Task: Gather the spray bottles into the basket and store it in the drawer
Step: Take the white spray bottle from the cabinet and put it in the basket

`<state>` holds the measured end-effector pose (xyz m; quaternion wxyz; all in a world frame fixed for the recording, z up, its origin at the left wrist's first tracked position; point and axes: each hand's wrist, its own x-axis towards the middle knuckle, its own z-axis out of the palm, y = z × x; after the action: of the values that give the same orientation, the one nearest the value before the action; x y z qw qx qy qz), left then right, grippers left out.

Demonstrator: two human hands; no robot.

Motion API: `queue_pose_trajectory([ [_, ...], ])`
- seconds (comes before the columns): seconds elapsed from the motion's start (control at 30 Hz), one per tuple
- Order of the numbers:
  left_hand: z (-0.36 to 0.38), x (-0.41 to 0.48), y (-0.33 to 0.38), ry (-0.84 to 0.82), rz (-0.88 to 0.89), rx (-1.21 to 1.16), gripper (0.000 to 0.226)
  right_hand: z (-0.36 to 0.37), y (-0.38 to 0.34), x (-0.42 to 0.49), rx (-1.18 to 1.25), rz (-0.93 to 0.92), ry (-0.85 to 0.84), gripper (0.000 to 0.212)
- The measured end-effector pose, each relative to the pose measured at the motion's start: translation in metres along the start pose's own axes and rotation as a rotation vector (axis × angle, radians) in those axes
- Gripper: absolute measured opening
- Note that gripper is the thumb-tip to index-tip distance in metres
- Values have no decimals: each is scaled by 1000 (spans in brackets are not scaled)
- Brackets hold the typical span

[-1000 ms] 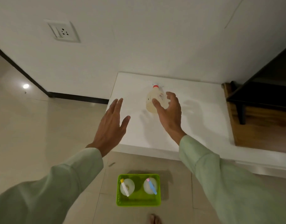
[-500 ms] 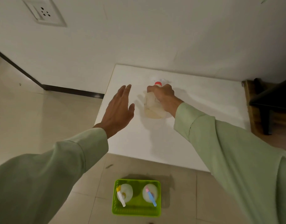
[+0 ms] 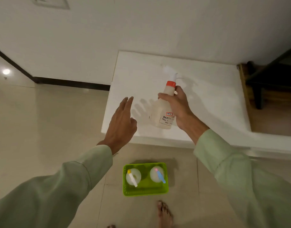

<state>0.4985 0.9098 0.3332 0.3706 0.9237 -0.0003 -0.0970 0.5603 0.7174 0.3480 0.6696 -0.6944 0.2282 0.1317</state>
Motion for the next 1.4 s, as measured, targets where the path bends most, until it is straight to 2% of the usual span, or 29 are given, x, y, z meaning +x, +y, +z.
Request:
queue_pose_trajectory([
  [0.1,0,-42,-11,-49,59,-19,72,-2,17,-52,45,-85,47,22],
  [0.2,1,-80,-26,-55,98,-37,72,-4,47,-102,51,-136,80,31],
  [0.27,5,-104,-39,-66,91,-48,72,-3,78,-132,32,-161,97,29],
  [0.53,57,-187,-98,-154,-2,-31,70,10,242,-200,-135,-81,243,30],
  [0.7,113,-211,-135,-179,-31,1,71,18,329,-190,-197,-168,295,43],
  [0.87,171,-210,-178,-134,-63,28,68,30,402,-154,-197,-262,365,33],
  [0.97,197,-208,-200,-105,-85,42,71,38,441,-139,-241,-253,353,29],
  [1.27,233,-207,-237,-108,-89,79,73,48,509,-122,-363,-174,355,26],
  [1.4,236,-203,-243,-112,-99,79,73,43,514,-125,-364,-155,300,44],
])
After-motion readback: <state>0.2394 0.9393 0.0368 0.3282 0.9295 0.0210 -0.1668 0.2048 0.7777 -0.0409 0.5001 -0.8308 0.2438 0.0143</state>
